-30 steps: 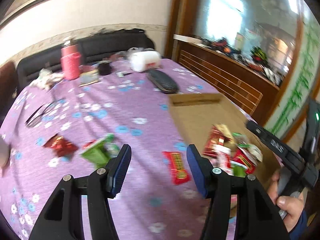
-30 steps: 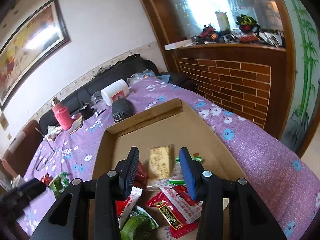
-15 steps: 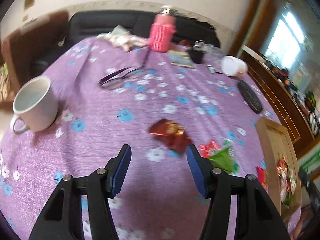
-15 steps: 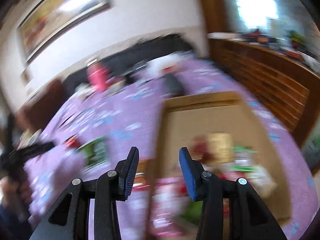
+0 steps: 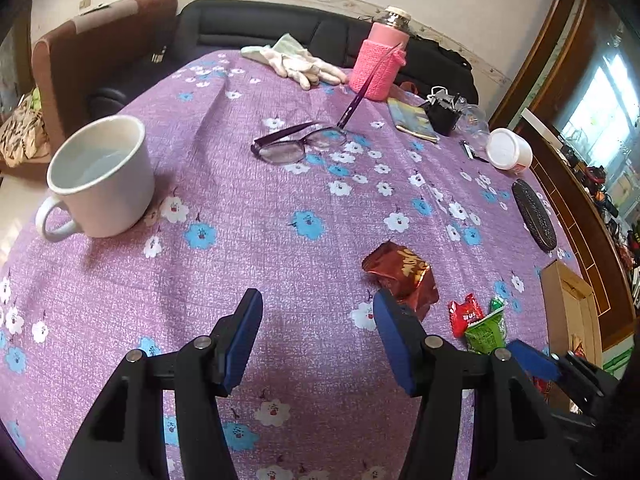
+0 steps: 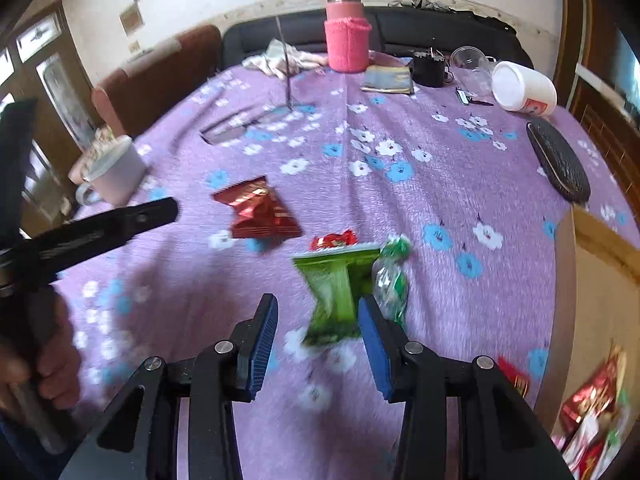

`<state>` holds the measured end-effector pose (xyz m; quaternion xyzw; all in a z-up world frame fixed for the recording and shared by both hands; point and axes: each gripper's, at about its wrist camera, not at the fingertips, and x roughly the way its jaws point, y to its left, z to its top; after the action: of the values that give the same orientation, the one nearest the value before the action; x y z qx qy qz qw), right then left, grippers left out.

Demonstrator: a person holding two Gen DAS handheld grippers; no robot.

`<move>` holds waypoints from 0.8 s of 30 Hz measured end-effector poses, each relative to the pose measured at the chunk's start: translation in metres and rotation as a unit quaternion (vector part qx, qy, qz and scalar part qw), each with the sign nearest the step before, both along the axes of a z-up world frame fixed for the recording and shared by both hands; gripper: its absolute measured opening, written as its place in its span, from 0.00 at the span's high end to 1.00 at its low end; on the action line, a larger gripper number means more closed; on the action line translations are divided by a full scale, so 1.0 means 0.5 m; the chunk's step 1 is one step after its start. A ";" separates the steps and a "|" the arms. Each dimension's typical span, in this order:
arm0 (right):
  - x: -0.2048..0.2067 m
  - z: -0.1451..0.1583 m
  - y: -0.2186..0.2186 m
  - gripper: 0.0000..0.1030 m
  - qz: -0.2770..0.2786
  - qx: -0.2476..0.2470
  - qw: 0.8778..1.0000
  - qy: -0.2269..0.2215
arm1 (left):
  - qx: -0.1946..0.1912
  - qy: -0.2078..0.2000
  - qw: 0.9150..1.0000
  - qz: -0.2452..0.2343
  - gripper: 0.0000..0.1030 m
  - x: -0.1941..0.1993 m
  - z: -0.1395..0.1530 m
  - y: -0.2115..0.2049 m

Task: Organize snacks
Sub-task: 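Move both grippers back to the remaining snacks on the table, then grasp the green pouch with the right gripper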

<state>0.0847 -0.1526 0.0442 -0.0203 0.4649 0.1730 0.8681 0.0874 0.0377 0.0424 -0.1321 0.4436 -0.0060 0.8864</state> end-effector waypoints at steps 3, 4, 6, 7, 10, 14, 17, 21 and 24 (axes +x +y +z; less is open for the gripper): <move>0.024 -0.016 0.011 0.63 0.001 -0.022 1.000 0.003 | -0.001 0.000 1.000 -0.006 0.45 0.000 0.000 -0.004; 0.030 -0.024 0.014 0.70 -0.003 -0.026 1.000 0.001 | -0.003 -0.001 1.000 -0.009 0.45 -0.001 0.002 -0.005; 0.026 -0.026 0.017 0.72 -0.003 -0.026 1.000 -0.012 | -0.004 -0.006 1.000 -0.008 0.45 -0.002 0.005 -0.005; 0.023 -0.026 0.017 0.74 -0.003 -0.022 1.000 -0.015 | -0.004 -0.006 1.000 -0.006 0.45 -0.002 0.005 -0.004; 0.001 -0.014 0.021 0.76 0.010 0.017 1.000 -0.009 | -0.006 -0.004 1.000 0.008 0.45 -0.001 0.002 0.004; -0.013 0.026 0.027 0.76 0.017 0.062 0.998 -0.021 | -0.007 -0.002 1.000 0.022 0.45 0.003 -0.001 0.010; 0.021 0.048 0.035 0.76 -0.005 0.045 0.998 -0.044 | 0.003 -0.005 0.999 0.032 0.45 0.003 0.001 0.013; 0.099 0.037 0.050 0.76 -0.029 0.042 0.998 -0.035 | 0.009 -0.006 0.999 0.040 0.45 0.003 0.002 0.020; 0.134 0.009 0.074 0.76 -0.035 0.019 0.999 -0.026 | 0.009 -0.001 0.999 0.038 0.45 0.005 -0.001 0.025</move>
<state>0.1516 -0.1156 0.0488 0.0075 0.4395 0.1507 0.8855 0.0897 0.0500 0.0421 -0.1406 0.4375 0.0315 0.8876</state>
